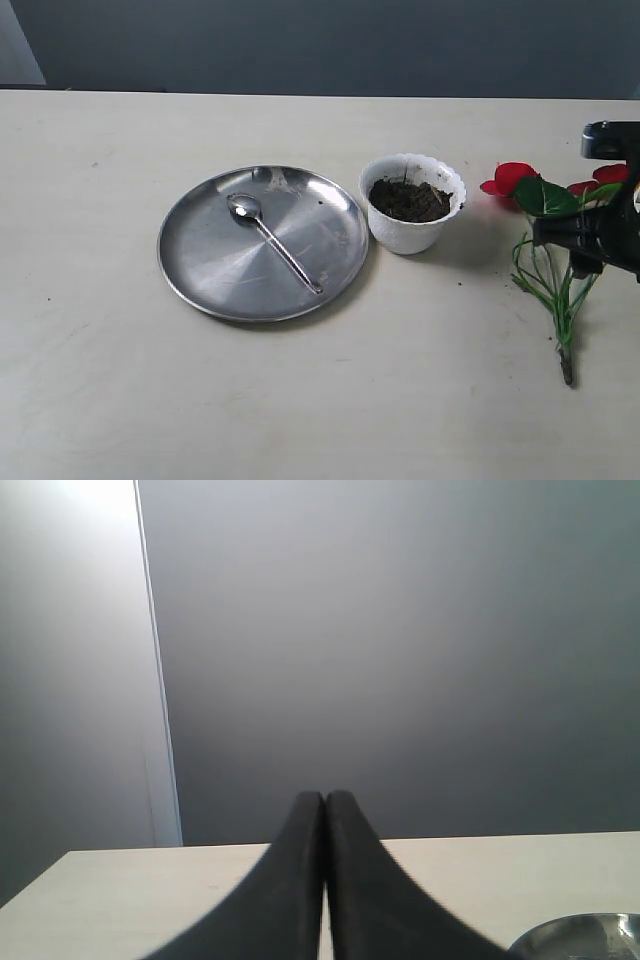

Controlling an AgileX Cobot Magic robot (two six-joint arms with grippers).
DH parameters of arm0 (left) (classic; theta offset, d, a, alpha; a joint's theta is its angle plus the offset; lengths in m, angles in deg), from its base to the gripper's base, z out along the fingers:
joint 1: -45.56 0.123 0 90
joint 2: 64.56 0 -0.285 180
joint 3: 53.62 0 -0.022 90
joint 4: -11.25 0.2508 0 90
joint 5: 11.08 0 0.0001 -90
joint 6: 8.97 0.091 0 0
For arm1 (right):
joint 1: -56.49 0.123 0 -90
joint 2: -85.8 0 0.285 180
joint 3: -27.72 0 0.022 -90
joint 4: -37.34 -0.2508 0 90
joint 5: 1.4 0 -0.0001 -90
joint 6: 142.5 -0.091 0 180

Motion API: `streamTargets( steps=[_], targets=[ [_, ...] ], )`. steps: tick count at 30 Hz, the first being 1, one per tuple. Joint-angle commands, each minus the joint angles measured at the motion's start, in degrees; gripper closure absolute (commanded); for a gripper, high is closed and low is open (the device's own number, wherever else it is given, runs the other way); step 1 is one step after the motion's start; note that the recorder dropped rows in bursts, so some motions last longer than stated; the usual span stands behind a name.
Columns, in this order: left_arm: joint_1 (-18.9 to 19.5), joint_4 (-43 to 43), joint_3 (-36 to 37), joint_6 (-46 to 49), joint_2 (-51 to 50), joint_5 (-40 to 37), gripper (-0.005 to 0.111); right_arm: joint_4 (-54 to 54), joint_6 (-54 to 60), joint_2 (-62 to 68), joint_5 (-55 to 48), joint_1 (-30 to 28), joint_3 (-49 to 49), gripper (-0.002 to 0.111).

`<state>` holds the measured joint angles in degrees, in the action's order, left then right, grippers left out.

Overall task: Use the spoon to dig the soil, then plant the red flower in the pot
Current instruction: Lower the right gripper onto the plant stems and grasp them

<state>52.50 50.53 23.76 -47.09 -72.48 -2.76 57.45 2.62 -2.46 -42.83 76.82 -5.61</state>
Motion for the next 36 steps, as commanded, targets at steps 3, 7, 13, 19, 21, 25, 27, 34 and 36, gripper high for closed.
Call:
streamTargets(
  steps=[3,7,13,19,21,25,27,34,36],
  targets=[
    [-0.25,-0.41,-0.16,-0.29,0.13,0.27,0.106,1.24,-0.75,1.63,1.98,-0.35,-0.2,0.053],
    [-0.25,-0.41,-0.16,-0.29,0.13,0.27,0.106,-0.63,-0.57,2.59,0.96,-0.35,-0.09,0.053],
    [-0.25,-0.41,-0.16,-0.29,0.13,0.27,0.106,-8.86,6.61,-2.12,2.32,-0.25,-0.09,0.053],
    [-0.25,-0.41,-0.16,-0.29,0.13,0.27,0.106,-8.21,6.37,-2.82,9.08,-0.35,0.01,0.053],
    [-0.25,-0.41,-0.16,-0.29,0.13,0.27,0.106,-7.73,6.37,-0.35,9.37,-0.35,0.78,0.053],
    [-0.25,-0.41,-0.16,-0.29,0.13,0.27,0.106,-5.44,6.37,6.26,7.39,-0.35,5.3,0.053],
    [-0.25,-0.41,-0.16,-0.29,0.13,0.27,0.106,-4.71,6.37,8.93,4.52,-0.35,8.07,0.053],
    [-0.25,-0.41,-0.16,-0.29,0.13,0.27,0.106,-1.8,6.23,13.59,-0.22,-0.35,11.55,0.053],
    [-0.25,-0.41,-0.16,-0.29,0.13,0.27,0.106,-1.8,6.22,14.34,0.3,-0.35,11.55,0.053]
  ],
)
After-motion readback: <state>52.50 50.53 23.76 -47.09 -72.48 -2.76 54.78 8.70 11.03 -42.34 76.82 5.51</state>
